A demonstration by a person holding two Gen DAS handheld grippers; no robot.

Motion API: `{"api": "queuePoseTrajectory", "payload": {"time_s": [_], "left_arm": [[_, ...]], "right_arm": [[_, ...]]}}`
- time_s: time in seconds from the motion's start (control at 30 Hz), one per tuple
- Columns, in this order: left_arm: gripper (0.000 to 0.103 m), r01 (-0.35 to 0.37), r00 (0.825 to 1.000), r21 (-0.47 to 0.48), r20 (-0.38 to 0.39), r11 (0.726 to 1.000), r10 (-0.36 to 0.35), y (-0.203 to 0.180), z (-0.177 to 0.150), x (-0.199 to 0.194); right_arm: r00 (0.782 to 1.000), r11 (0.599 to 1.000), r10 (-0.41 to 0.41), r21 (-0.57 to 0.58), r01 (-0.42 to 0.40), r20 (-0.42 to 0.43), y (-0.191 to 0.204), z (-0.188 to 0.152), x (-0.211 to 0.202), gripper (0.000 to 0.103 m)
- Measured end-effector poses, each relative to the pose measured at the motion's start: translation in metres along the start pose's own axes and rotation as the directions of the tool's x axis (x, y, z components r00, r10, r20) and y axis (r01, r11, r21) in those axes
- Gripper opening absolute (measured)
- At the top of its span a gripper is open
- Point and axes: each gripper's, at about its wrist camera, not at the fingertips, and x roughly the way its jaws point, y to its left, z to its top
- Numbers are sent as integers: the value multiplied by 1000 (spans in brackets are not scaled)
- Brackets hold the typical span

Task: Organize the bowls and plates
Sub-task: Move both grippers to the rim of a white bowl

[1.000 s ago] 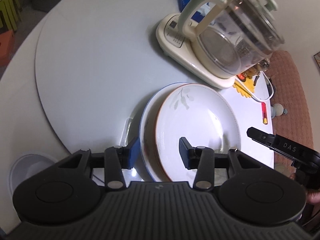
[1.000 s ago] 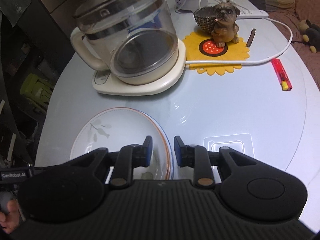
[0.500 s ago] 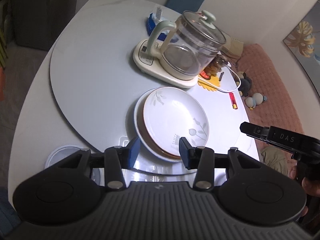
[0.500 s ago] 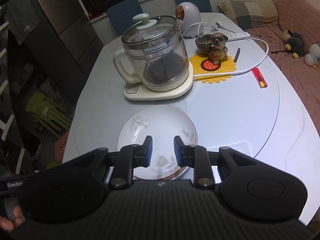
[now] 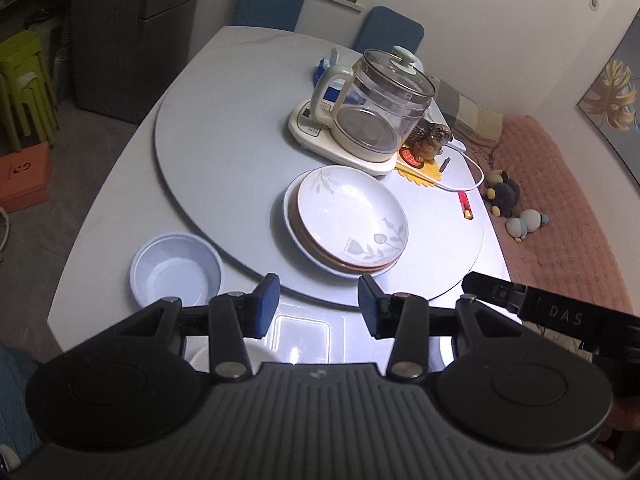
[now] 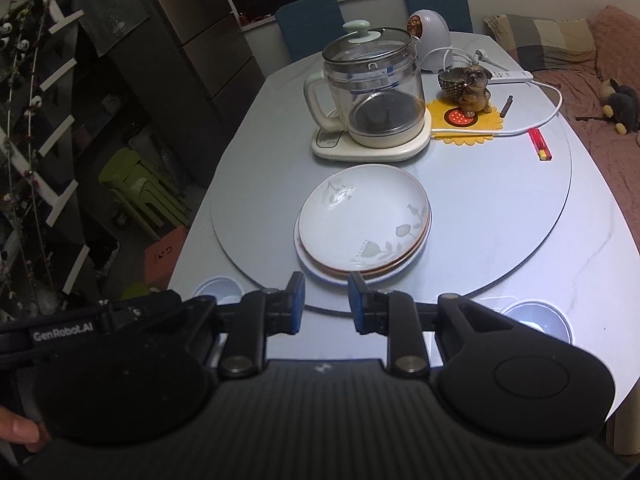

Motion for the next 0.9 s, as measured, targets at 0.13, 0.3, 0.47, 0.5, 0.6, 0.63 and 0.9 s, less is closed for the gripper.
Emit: {"api": "queuePoseTrajectory", "payload": {"time_s": [0.13,0.3,0.47,0.5,0.6,0.63,0.9], "left_arm": [[49,-37,999,-29,31,999,38,-6,-28,-24],[51,-70,996,-91,54,993,75,-8,-61,-47],[60,-138,986,-131,79,982,149,-7,-90,-71],[67,-147,984,-142,84,979,159,-6,-95,-75],[84,-179,976,-160,96,971,196,-5,-105,-84],[87,-186,974,-160,102,969,204,-4,-108,-86],[95,-243,957,-190,116,951,267,5,-116,-100]], "right_arm": [[999,998,36,-47,-36,0,0,-18,-17,27],[997,992,74,-101,-75,-16,0,-35,-33,28],[993,985,114,-128,-117,-35,-2,-53,-42,28],[993,983,118,-141,-121,-30,-2,-55,-44,29],[991,978,132,-161,-135,-29,-1,-59,-49,39],[989,976,142,-164,-145,-29,-1,-60,-50,46],[988,972,152,-176,-157,-41,1,-62,-45,84]]}}
